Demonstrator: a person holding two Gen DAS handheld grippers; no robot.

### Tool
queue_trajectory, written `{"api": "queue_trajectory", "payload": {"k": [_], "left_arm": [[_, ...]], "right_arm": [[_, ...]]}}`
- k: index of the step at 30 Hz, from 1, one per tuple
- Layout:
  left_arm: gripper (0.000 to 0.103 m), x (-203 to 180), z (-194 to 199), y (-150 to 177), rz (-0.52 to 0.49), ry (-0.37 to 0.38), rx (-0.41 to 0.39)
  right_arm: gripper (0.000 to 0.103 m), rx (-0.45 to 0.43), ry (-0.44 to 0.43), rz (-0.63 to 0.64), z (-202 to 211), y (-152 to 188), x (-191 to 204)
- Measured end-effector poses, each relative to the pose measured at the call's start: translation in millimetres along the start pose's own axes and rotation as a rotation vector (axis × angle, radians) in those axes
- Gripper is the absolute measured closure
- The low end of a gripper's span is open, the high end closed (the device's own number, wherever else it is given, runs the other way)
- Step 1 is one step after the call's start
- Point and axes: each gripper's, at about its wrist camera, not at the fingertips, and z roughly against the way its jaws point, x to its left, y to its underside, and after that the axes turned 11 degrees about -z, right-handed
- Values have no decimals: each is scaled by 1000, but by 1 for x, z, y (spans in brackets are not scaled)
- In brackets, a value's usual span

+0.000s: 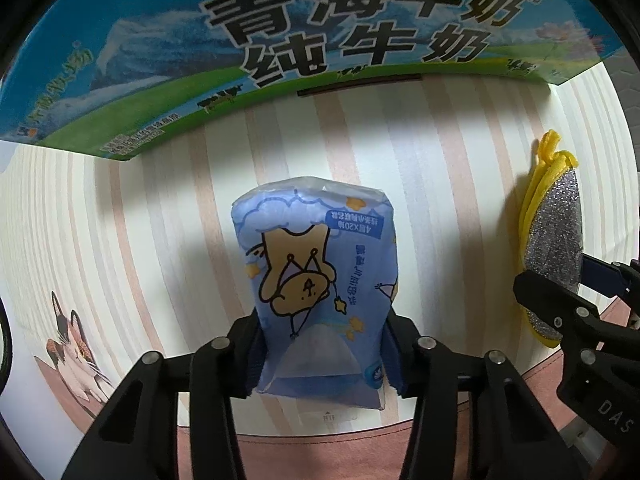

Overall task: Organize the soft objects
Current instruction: 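Place the blue pack and scrubber into the box and open both tools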

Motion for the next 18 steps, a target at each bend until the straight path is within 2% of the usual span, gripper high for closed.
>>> {"api": "queue_trajectory", "payload": {"k": [11,18], "left_arm": [[62,-4,46,11,18,49,-37],[62,-5,134,19,42,112,-183]], "right_arm": [[49,-31,-81,8,41,6,-9],[49,-87,-187,38,108,11,-17]]}}
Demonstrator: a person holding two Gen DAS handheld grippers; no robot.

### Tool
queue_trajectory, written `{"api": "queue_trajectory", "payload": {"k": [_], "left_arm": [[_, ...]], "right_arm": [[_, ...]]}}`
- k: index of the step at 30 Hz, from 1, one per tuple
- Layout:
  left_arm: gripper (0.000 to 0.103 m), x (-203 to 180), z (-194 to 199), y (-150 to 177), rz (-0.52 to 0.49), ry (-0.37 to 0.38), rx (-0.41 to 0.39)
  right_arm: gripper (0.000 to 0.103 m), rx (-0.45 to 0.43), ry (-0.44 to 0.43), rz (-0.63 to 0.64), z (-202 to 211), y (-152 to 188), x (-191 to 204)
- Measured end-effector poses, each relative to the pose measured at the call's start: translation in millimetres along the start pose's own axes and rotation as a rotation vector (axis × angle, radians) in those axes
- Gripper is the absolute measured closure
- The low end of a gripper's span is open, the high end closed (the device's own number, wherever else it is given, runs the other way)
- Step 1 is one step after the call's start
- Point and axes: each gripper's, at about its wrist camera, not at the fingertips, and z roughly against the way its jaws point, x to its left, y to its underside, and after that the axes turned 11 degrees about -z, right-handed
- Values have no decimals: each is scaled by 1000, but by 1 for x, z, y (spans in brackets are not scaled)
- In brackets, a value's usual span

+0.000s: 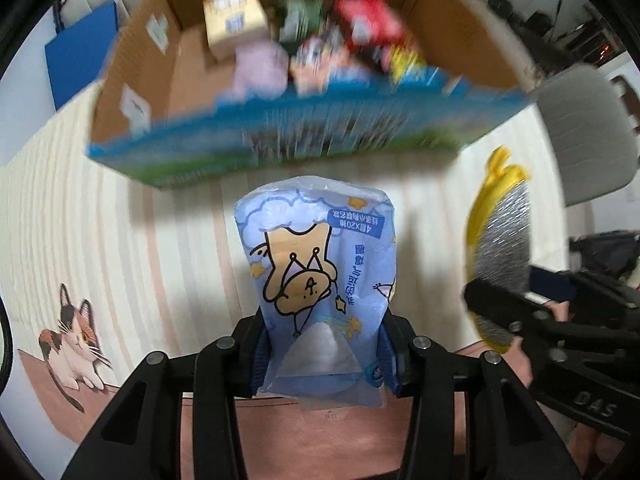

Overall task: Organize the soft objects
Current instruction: 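Place the blue pack and scrubber into the box and open both tools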

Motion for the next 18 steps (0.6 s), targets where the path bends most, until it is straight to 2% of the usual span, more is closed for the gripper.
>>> {"api": "queue_trajectory", "payload": {"k": [3,5,8,11,14,18], "left_arm": [[62,3,41,-14,-2,2,-71],[62,7,63,-27,-22,-24,-103],[62,19,85,-56,-55,-109,-137],[62,38,85,-88,-68,-191,-142],[62,61,68,-121,-71,-259,-114],[62,90,25,-161,-78,-343,-25]], "right_arm": [[49,-40,-49,18,36,-9,7],[49,-62,-76,25,57,-18,11],[49,-115,-95,47,88,-41,23],[49,-179,-42,79,105,-74,38],[49,-202,35,98,100,-115,50],[49,-197,206,124,73,-171,61]]}}
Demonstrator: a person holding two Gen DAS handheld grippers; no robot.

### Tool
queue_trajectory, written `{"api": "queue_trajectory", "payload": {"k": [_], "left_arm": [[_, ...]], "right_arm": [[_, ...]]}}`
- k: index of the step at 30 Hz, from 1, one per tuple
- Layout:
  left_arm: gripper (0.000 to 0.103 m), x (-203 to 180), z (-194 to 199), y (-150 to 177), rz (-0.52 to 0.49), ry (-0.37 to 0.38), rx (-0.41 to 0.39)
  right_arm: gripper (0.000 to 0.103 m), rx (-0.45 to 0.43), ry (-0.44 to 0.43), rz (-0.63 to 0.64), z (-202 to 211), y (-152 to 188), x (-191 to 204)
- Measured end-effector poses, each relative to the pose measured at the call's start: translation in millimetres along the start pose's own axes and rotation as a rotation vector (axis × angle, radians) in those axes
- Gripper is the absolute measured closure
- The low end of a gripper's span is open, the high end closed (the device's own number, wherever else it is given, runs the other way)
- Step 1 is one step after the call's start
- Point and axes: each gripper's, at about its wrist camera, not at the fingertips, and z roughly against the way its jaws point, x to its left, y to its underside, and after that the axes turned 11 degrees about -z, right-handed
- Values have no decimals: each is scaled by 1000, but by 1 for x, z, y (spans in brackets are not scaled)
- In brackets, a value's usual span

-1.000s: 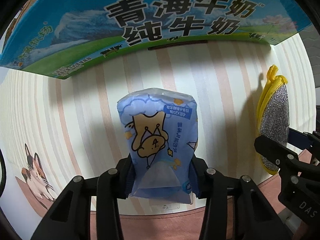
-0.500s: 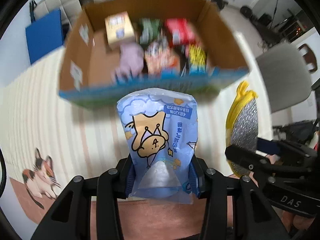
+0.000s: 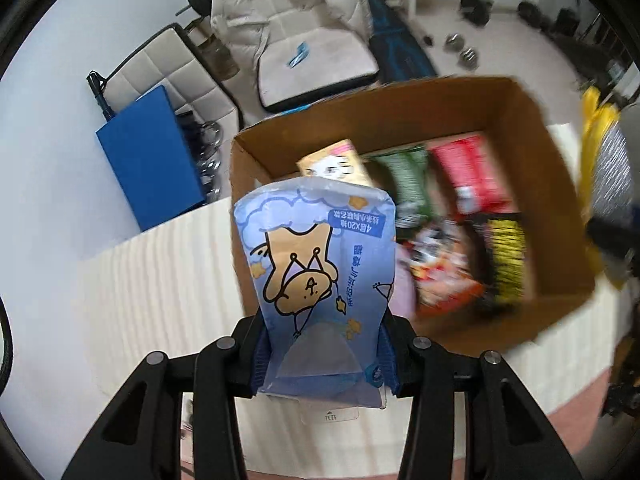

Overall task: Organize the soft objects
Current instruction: 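Place the blue pack and scrubber into the box and open both tools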

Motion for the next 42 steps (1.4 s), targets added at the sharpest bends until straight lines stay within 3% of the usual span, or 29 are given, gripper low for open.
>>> {"api": "queue_trajectory", "payload": {"k": [8,13,14,16,17,18,21,23,26,31,33,37,42], "left_arm": [[60,7,-74,-25,-38,-86,142],[54,14,-111,-31,-1,-71,216],[54,15,-116,-33,6,-60,227],[53,19,-122,-33,35,-19,244],[49,22,-123,-34,42,-8,240],[45,23,-122,-34,47,-2,234],[29,29,-115,-34,61,6,200],[26,33,-111,-34,79,32,185],[12,42,-103,-32,116,79,164],[10,51,-88,-28,173,182,138],[10,53,-82,-25,196,234,125],[10,47,-60,-14,237,299,61],[10,43,-34,13,279,315,-9]], "right_arm": [[49,68,219,61,-72,-70,19],[48,131,325,100,-108,-78,29],[47,145,359,109,-115,-78,31],[28,143,383,132,-119,-78,35],[8,136,380,138,-120,-79,38],[6,134,373,141,-120,-79,39],[6,134,365,132,-120,-77,38],[6,136,338,111,-121,-78,36],[6,134,250,53,-114,-79,30],[5,119,138,-11,-94,-74,18],[0,108,104,-28,-85,-68,16],[0,71,58,-51,-68,-45,10],[0,52,44,-32,-52,-10,10]]}}
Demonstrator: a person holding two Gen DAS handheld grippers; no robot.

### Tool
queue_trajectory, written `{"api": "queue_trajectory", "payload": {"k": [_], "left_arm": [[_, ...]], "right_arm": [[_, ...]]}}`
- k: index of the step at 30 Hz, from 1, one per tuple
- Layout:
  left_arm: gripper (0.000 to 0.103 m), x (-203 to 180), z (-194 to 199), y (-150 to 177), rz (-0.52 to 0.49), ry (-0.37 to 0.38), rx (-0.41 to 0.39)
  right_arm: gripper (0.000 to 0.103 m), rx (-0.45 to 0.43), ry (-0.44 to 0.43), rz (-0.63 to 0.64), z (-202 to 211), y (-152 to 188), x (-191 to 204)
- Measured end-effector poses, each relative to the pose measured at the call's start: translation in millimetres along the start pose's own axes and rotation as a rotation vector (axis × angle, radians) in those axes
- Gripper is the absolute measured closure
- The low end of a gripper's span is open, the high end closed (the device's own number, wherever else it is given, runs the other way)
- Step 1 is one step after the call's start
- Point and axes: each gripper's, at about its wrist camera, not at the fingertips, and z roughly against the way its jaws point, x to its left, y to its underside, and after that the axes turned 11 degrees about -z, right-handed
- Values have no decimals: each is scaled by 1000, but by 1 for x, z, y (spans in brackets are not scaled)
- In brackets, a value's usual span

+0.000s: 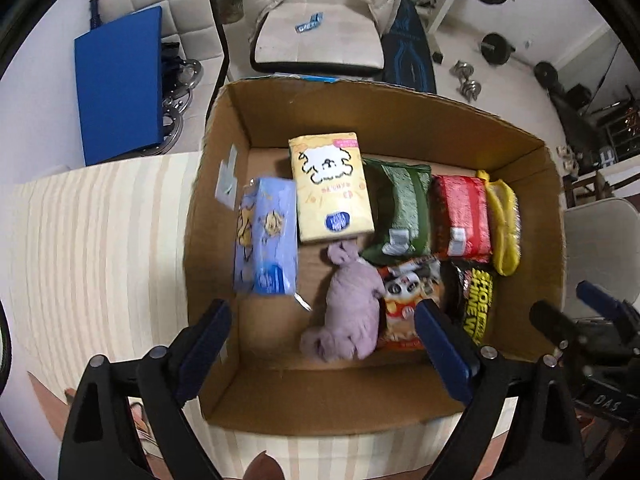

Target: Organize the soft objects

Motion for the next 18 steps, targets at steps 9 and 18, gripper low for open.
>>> {"api": "queue_trajectory", "payload": {"k": [9,18], "left_arm": [[10,-11,23,38,-33,-86,-80],[10,-27,70,62,-39,-104,-154]], "right_arm": [[0,-30,-19,-27,19,47,-9],[0,-85,-62,-55,64,71,-18]]}}
